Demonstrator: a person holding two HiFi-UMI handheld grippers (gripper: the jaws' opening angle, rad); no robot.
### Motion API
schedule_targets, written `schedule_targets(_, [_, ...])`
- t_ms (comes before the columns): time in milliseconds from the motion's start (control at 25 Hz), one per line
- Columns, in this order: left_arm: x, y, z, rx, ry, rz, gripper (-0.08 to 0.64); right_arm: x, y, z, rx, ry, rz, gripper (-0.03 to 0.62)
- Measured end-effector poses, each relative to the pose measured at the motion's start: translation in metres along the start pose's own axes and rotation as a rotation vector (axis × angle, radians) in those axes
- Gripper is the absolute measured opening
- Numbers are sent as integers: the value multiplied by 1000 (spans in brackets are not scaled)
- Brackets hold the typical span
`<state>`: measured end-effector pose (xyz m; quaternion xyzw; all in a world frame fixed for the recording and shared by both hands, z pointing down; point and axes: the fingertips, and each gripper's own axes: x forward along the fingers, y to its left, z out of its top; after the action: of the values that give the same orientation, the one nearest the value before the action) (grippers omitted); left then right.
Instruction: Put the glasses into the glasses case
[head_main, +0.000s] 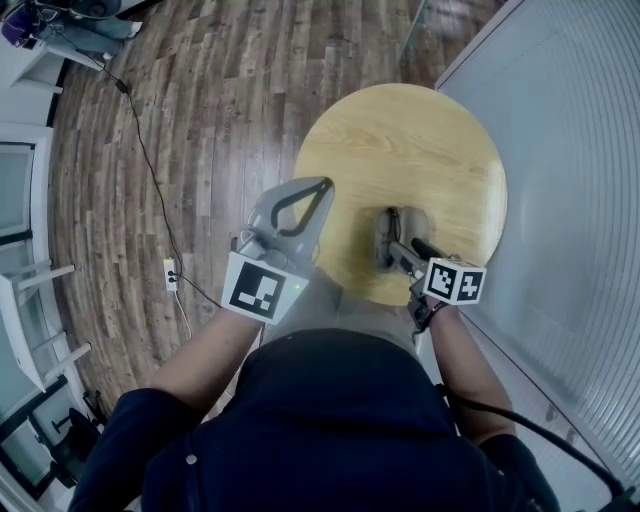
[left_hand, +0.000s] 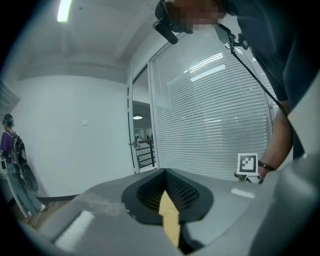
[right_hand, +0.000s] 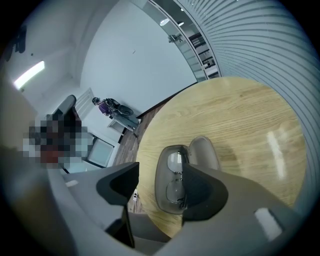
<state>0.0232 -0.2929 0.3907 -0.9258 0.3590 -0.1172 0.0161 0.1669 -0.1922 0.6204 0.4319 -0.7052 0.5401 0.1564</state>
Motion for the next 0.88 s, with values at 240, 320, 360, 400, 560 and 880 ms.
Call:
schedule_targets(240, [-11, -9, 20, -29, -29, -8, 6, -48, 17, 20, -45, -122, 10, 284])
schedule_targets(320, [-18, -11, 16, -40, -27, -5, 6, -63, 26, 25, -78, -180, 16, 282])
schedule_targets(360, [-22, -13, 15, -38, -27, -3, 6, -70, 31, 27, -103, -213, 22, 280])
schedule_targets(400, [-26, -15, 16, -34, -29, -1, 6, -78, 37, 30, -132, -252, 31, 275])
schedule_targets(560, [-30, -28, 31, -21, -40, -18, 6, -116, 61, 47, -259, -419, 52, 231])
schedule_targets(880, [-35, -41, 64, 20, -101, -25, 5, -189, 91, 74, -408, -657, 50, 153])
